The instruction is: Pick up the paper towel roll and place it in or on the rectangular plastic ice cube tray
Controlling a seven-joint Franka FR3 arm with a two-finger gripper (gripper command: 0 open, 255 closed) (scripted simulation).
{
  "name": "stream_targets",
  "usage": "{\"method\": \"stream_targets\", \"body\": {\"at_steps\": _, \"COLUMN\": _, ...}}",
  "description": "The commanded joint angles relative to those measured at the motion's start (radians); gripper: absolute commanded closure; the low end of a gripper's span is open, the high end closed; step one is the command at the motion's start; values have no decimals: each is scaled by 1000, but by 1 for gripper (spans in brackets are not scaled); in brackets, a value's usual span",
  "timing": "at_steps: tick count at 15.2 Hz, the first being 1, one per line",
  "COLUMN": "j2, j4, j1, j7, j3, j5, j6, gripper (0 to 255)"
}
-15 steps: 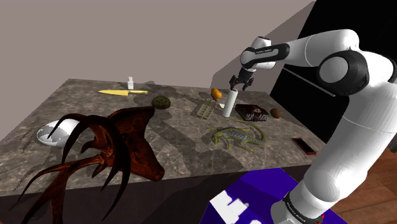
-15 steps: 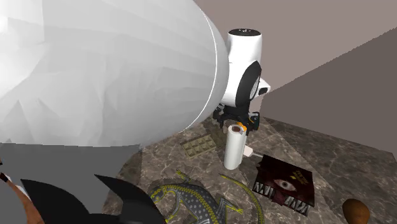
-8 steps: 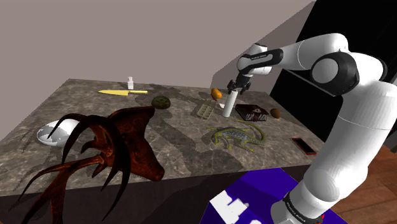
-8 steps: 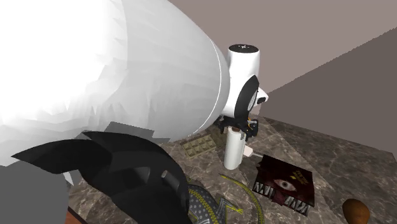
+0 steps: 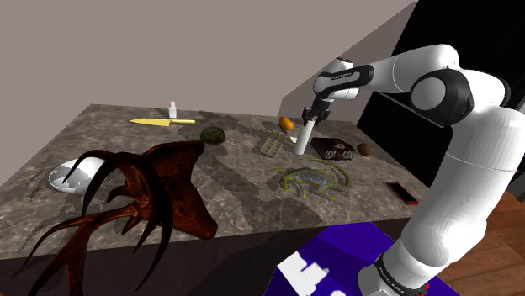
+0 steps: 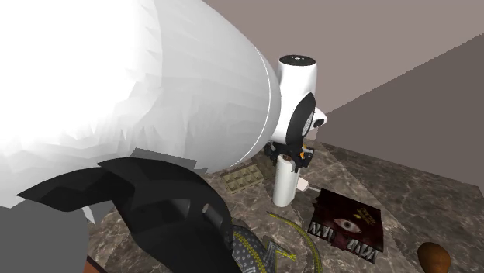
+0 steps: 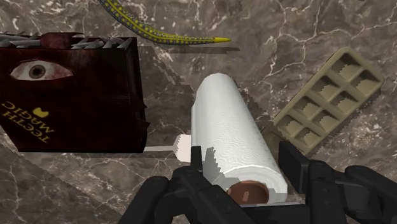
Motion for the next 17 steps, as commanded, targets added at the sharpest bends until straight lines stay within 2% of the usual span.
{"method": "stream_targets", "body": {"at_steps": 1, "j2": 0, "j4": 0, "j1": 0, "j7": 0, "j3": 0, "j5": 0, "j6": 0, "gripper": 255}}
{"method": "stream_targets", "body": {"at_steps": 9, "j2": 0, "j4": 0, "j1": 0, "j7": 0, "j3": 0, "j5": 0, "j6": 0, "gripper": 255}}
{"method": "stream_targets", "body": {"at_steps": 17, "j2": -34, "j4": 63, "j1": 2, "j7": 8, "j3": -3, "j5": -11, "j6": -97, "gripper": 255}}
